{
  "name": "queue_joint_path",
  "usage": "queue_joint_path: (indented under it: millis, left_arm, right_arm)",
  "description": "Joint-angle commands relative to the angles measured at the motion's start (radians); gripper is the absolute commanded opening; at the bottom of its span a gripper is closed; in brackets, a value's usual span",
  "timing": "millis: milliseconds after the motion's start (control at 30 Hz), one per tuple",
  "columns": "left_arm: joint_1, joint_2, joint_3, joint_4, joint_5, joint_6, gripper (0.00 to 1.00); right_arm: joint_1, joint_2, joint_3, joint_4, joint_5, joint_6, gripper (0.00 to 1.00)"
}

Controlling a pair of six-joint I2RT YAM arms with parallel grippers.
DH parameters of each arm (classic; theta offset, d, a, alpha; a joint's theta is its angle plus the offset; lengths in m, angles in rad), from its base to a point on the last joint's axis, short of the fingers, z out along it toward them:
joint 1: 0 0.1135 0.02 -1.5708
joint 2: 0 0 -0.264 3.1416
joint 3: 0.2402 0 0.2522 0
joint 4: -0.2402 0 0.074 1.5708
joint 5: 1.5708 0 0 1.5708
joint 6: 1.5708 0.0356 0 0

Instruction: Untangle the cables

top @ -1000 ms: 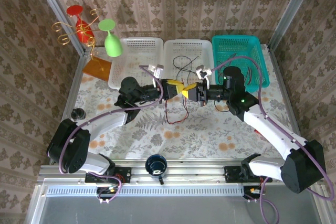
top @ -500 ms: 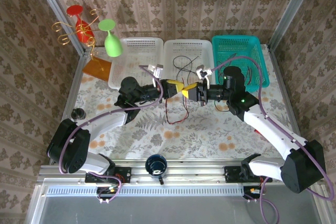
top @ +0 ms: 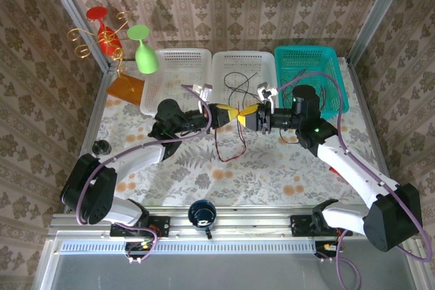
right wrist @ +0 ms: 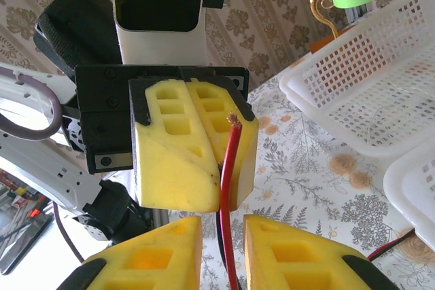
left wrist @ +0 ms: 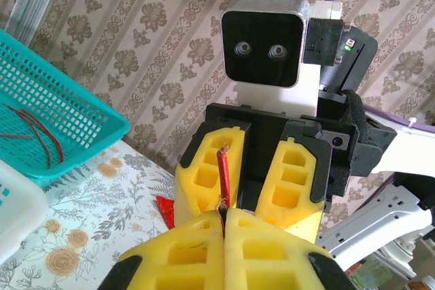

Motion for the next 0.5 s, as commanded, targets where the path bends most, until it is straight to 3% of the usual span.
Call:
queue_joint_path:
  millis: [0, 400, 467]
  left_arm:
    - [0.002, -0.025, 0.014, 0.015, 0.003, 0.016, 0.00]
    - [0.001, -0.023, 0.015, 0.012, -0.001, 0.018, 0.00]
    - [0.001, -0.022, 0.016, 0.012, -0.002, 0.018, 0.00]
  right_arm:
    - [-0.003, -0.006, -0.006, -0.006, -0.003, -0.003, 0.24]
    - [-0.002, 0.031, -0.007, -0.005, -0.041, 0.003, 0.19]
    - [0.000, 0.036, -0.004, -0.004, -0.045, 0.004, 0.14]
